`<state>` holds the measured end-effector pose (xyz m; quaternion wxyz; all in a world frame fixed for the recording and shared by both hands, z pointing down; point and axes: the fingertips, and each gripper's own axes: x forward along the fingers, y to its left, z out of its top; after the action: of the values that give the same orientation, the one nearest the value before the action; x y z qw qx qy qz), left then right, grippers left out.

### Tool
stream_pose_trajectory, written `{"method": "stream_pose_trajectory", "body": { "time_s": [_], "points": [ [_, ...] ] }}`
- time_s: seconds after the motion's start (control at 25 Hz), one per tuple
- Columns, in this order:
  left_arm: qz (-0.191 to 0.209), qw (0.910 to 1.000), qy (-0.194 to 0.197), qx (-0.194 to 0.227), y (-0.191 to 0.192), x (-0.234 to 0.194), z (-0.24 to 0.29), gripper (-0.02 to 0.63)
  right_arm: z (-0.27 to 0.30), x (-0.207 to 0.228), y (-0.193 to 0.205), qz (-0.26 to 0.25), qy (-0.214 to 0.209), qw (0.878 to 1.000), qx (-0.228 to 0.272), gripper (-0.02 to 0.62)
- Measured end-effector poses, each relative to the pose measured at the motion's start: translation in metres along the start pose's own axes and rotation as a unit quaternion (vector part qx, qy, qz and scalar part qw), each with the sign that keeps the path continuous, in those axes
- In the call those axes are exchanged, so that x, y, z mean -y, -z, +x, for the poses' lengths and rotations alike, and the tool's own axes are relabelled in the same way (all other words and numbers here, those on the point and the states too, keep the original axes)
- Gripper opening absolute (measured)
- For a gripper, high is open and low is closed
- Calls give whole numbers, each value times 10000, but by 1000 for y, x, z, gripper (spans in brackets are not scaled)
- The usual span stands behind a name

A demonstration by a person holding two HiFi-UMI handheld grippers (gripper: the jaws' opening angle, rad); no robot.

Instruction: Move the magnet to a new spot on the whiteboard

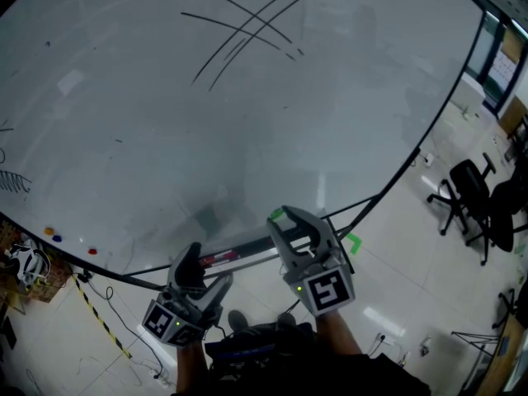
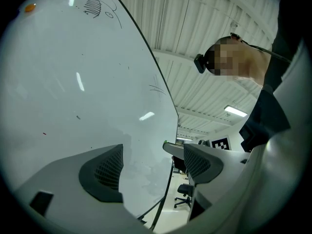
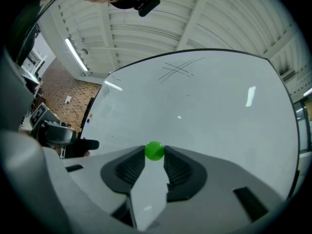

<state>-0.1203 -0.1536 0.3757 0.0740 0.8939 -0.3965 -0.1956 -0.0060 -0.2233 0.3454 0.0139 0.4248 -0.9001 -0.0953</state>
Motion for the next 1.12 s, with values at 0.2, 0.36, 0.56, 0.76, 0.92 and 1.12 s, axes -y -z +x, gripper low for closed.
{"method": "stream_pose_trajectory", "body": {
  "time_s": [0.2,0.36,0.56,0.76,0.92,1.12],
  "points": [
    [18,10000,-8,40,-1,-1,-3,383,2,-2,0,-36,-35,10000,0,150],
    [-45,9999,-27,104,-4,-2,-5,383,6,-5,1,-65,-51,10000,-14,150],
    [-76,9999,-38,144,-5,-6,-9,383,11,-7,5,-130,-41,9998,-112,150],
    [-88,9998,-73,160,-8,-9,-11,383,22,-9,8,-225,-11,9995,-228,150],
    [-100,9997,-95,184,-12,-12,-13,383,33,-12,11,-353,0,9988,-339,150],
    [-95,9996,-113,237,-15,-17,-16,383,50,-14,19,-868,205,9940,-628,150]
  ]
}}
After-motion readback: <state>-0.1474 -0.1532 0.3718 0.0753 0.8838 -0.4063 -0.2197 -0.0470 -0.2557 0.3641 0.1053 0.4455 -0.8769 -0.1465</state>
